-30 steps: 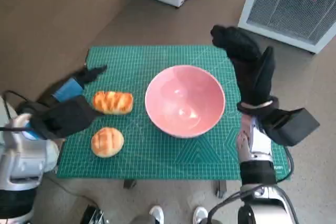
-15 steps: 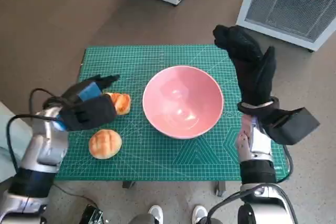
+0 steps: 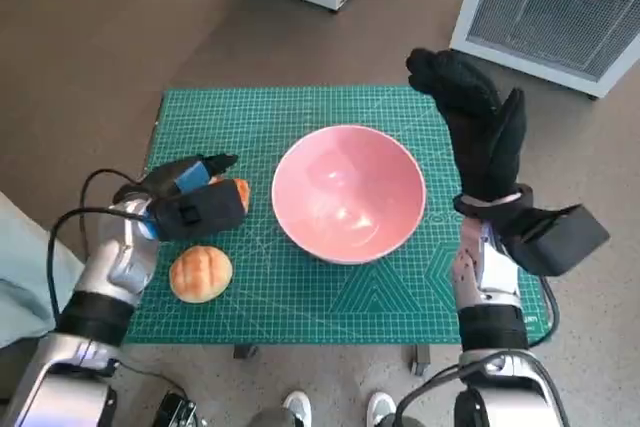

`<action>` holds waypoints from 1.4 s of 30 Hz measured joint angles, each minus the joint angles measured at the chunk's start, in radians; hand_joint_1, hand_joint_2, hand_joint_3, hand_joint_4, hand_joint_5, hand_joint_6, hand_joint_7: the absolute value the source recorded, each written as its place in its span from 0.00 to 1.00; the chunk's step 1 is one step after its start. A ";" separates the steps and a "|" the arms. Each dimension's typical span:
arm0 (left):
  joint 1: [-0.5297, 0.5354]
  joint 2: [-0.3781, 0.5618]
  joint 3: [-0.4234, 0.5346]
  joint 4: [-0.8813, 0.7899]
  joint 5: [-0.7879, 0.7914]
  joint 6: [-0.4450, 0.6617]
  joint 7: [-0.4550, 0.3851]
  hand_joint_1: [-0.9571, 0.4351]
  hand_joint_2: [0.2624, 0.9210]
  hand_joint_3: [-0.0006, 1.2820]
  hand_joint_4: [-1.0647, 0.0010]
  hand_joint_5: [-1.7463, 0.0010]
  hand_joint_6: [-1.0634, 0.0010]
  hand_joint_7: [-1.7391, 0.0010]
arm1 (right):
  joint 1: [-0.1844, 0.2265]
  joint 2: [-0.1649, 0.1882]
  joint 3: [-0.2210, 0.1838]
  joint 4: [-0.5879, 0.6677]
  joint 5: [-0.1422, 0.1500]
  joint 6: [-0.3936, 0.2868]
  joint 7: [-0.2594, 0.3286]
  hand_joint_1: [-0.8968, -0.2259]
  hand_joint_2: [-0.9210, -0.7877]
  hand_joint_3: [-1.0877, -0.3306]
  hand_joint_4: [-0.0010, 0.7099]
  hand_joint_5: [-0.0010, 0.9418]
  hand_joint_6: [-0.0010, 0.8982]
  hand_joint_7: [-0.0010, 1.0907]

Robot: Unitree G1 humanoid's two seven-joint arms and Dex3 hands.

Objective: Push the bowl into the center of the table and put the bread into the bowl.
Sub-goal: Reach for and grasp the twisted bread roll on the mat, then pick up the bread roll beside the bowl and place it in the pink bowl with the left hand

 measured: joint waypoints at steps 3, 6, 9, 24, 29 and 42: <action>-0.013 -0.005 -0.011 0.033 0.010 -0.013 0.020 0.67 0.89 0.01 0.43 0.95 0.36 0.96 | 0.000 -0.002 0.000 0.000 0.003 0.001 0.000 0.33 0.00 0.46 0.33 0.00 0.16 0.41; -0.024 -0.007 -0.017 0.055 0.016 -0.027 0.037 0.83 0.96 0.04 0.39 0.56 0.26 0.94 | 0.000 -0.004 -0.001 0.000 0.008 0.001 0.000 0.33 0.00 0.46 0.33 0.00 0.16 0.41; -0.032 -0.007 -0.025 0.077 0.019 -0.050 0.052 0.74 0.99 0.06 0.37 0.37 0.39 0.55 | 0.000 -0.005 -0.001 -0.004 0.012 0.005 0.001 0.34 0.00 0.47 0.33 0.00 0.16 0.41; -0.020 0.028 0.014 -0.002 -0.005 -0.125 0.069 0.69 1.00 0.06 0.37 0.30 0.42 0.34 | 0.002 -0.006 0.001 -0.014 0.015 0.012 0.008 0.33 0.00 0.47 0.33 0.00 0.16 0.41; -0.005 0.047 0.062 -0.090 -0.032 -0.140 0.069 0.69 1.00 0.05 0.34 0.33 0.42 0.34 | 0.002 -0.007 0.000 -0.014 0.016 0.013 0.013 0.33 0.00 0.47 0.33 0.00 0.16 0.42; 0.063 0.075 0.217 -0.538 -0.085 -0.101 0.060 0.69 1.00 0.02 0.28 0.37 0.40 0.34 | 0.003 -0.012 -0.005 -0.014 0.052 0.039 0.046 0.33 0.00 0.48 0.33 0.00 0.16 0.42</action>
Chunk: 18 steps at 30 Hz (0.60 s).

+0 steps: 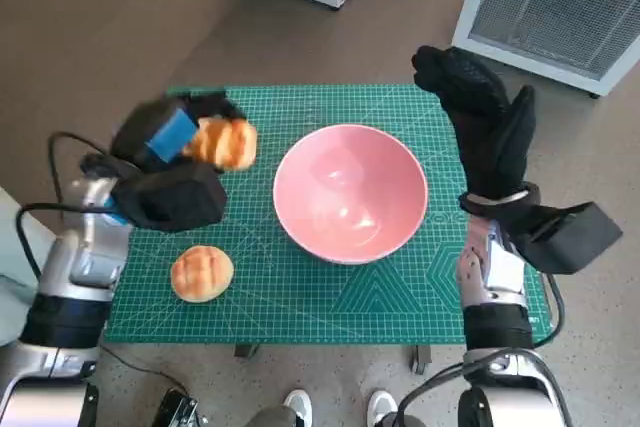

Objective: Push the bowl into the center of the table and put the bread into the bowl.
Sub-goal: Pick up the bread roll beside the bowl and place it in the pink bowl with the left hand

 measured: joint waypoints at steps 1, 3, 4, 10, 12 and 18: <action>0.002 -0.004 0.007 -0.034 0.000 0.008 0.001 0.69 1.00 0.02 0.27 0.38 0.40 0.34 | 0.001 -0.001 0.000 -0.001 0.001 0.002 0.001 0.33 0.00 0.48 0.33 0.00 0.16 0.42; 0.003 -0.016 0.015 -0.095 0.002 0.019 0.007 0.69 1.00 0.02 0.26 0.39 0.40 0.34 | 0.003 -0.002 0.000 -0.004 0.001 0.006 0.002 0.33 0.00 0.48 0.33 0.00 0.16 0.42; 0.002 -0.025 0.016 -0.122 0.004 0.020 0.013 0.69 1.00 0.02 0.26 0.39 0.40 0.34 | 0.004 -0.003 -0.001 -0.005 0.002 0.007 0.002 0.33 0.00 0.48 0.33 0.00 0.16 0.42; 0.002 -0.086 -0.008 -0.209 0.018 0.012 0.036 0.69 1.00 0.02 0.27 0.39 0.39 0.34 | 0.006 -0.004 0.000 -0.012 0.001 0.009 0.003 0.33 0.00 0.48 0.33 0.00 0.16 0.42; 0.002 -0.101 -0.025 -0.215 0.019 0.004 0.034 0.69 1.00 0.02 0.27 0.38 0.39 0.34 | 0.006 -0.005 0.000 -0.013 0.000 0.009 0.003 0.33 0.00 0.48 0.33 0.00 0.15 0.42; -0.007 -0.140 -0.101 -0.194 0.023 -0.038 -0.006 0.69 1.00 0.02 0.28 0.38 0.39 0.35 | 0.015 -0.010 0.000 -0.013 -0.003 0.003 0.003 0.33 0.00 0.49 0.33 0.00 0.12 0.41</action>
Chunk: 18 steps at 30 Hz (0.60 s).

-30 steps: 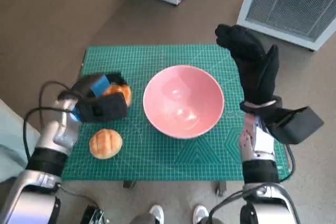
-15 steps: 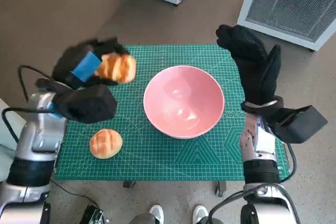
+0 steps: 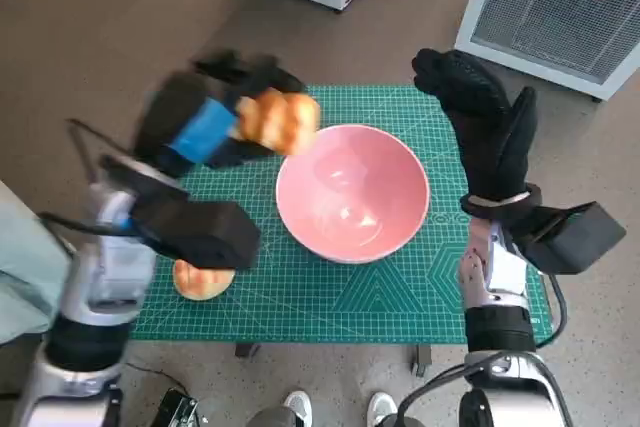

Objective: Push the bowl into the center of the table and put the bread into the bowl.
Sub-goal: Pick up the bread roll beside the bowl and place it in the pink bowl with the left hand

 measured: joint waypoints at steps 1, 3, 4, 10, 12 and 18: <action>-0.006 -0.008 -0.015 0.013 0.007 -0.008 -0.004 0.69 1.00 0.02 0.28 0.37 0.39 0.35 | 0.003 -0.001 0.000 0.000 -0.001 -0.002 0.000 0.33 0.00 0.49 0.33 0.00 0.12 0.40; -0.021 -0.021 -0.041 0.041 0.023 -0.022 -0.010 0.69 1.00 0.02 0.28 0.37 0.39 0.36 | 0.007 -0.002 0.000 0.000 -0.002 -0.006 0.000 0.33 0.00 0.49 0.33 0.00 0.12 0.40; -0.030 -0.027 -0.053 0.057 0.031 -0.028 -0.013 0.69 1.00 0.02 0.28 0.37 0.39 0.36 | 0.008 -0.002 0.000 0.000 -0.002 -0.007 0.000 0.33 0.00 0.48 0.33 0.00 0.12 0.40; -0.083 -0.072 -0.116 0.191 0.057 -0.074 -0.018 0.69 1.00 0.05 0.32 0.35 0.44 0.31 | 0.010 -0.004 0.001 -0.001 -0.003 -0.013 -0.001 0.33 0.00 0.48 0.33 0.00 0.11 0.40; -0.094 -0.089 -0.130 0.239 0.059 -0.092 -0.016 0.69 1.00 0.10 0.39 0.31 0.49 0.28 | 0.011 -0.004 0.001 -0.001 -0.003 -0.015 -0.002 0.33 0.00 0.48 0.33 0.00 0.11 0.40; -0.097 -0.139 -0.143 0.344 0.044 -0.111 -0.028 0.70 0.93 0.04 0.57 0.84 0.59 0.78 | 0.016 -0.005 0.001 -0.009 -0.003 -0.015 -0.002 0.33 0.00 0.48 0.33 0.00 0.11 0.40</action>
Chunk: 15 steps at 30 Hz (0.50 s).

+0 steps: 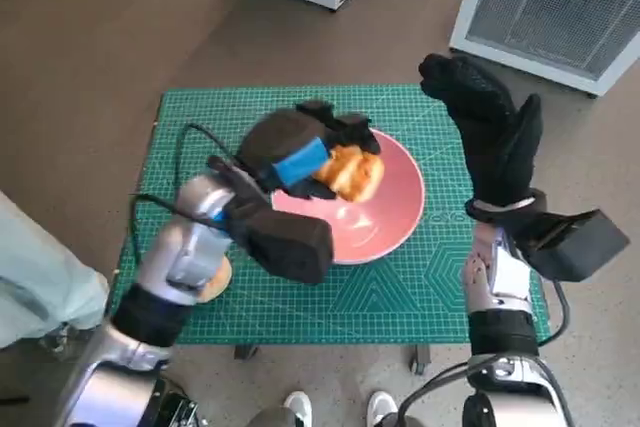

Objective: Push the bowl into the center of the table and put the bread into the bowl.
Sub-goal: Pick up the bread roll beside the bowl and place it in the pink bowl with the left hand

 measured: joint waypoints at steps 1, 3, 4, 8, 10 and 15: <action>0.001 -0.003 0.000 0.005 -0.007 0.002 -0.008 0.69 0.92 0.02 0.60 0.90 0.60 0.84 | 0.001 0.000 0.000 -0.002 0.000 0.000 0.000 0.33 0.00 0.48 0.33 0.00 0.11 0.40; 0.007 -0.005 0.000 0.008 -0.016 0.006 -0.029 0.67 0.90 0.01 0.67 0.95 0.63 0.89 | 0.005 0.000 0.000 -0.006 0.000 0.000 0.000 0.33 0.00 0.48 0.33 0.00 0.11 0.40; 0.009 -0.005 0.000 0.007 -0.020 0.007 -0.037 0.65 0.89 0.01 0.70 0.97 0.64 0.92 | 0.007 0.000 0.000 -0.008 0.000 0.000 0.000 0.33 0.00 0.48 0.33 0.00 0.11 0.40; 0.030 0.001 0.001 -0.012 -0.022 0.013 -0.057 0.60 0.86 0.00 0.76 0.99 0.66 0.96 | 0.017 -0.001 -0.001 -0.018 0.001 0.001 -0.001 0.34 0.00 0.48 0.33 0.00 0.12 0.40; 0.045 0.007 0.001 -0.031 -0.015 0.014 -0.057 0.58 0.85 0.00 0.79 1.00 0.67 0.97 | 0.021 -0.001 0.000 -0.023 0.001 0.001 -0.002 0.34 0.00 0.48 0.33 0.00 0.12 0.40; 0.082 0.035 0.003 -0.090 0.008 0.021 -0.059 0.56 0.83 0.00 0.83 1.00 0.70 0.98 | 0.031 -0.001 0.000 -0.027 0.000 0.002 -0.011 0.35 0.00 0.48 0.33 0.00 0.12 0.39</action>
